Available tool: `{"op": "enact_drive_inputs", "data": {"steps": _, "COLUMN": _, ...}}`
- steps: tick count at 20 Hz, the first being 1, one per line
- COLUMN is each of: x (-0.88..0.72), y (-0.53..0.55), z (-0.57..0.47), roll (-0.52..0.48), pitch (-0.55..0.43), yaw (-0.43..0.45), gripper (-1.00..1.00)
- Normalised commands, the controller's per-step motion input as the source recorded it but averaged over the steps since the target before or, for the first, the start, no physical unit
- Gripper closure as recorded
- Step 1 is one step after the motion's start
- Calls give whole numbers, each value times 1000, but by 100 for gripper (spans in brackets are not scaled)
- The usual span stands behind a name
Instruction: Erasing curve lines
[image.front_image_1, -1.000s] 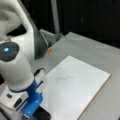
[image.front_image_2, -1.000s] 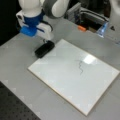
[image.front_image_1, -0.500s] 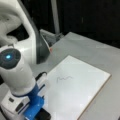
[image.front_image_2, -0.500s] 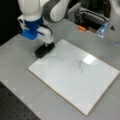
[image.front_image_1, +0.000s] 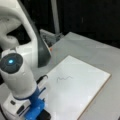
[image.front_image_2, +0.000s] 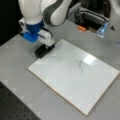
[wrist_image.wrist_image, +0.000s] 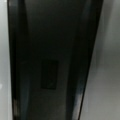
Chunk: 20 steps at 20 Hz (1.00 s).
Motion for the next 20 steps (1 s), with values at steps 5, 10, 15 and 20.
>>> {"op": "enact_drive_inputs", "data": {"steps": 5, "x": -82, "y": 130, "z": -185, "roll": 96, "pitch": -152, "yaw": -213, "gripper": -100}}
{"op": "enact_drive_inputs", "data": {"steps": 10, "x": -81, "y": 134, "z": -225, "roll": 90, "pitch": -184, "yaw": -191, "gripper": -100}}
{"op": "enact_drive_inputs", "data": {"steps": 15, "x": -47, "y": 101, "z": -213, "roll": 74, "pitch": -188, "yaw": -159, "gripper": -100}}
{"op": "enact_drive_inputs", "data": {"steps": 20, "x": 15, "y": 10, "z": -177, "roll": 74, "pitch": -171, "yaw": -125, "gripper": -100}}
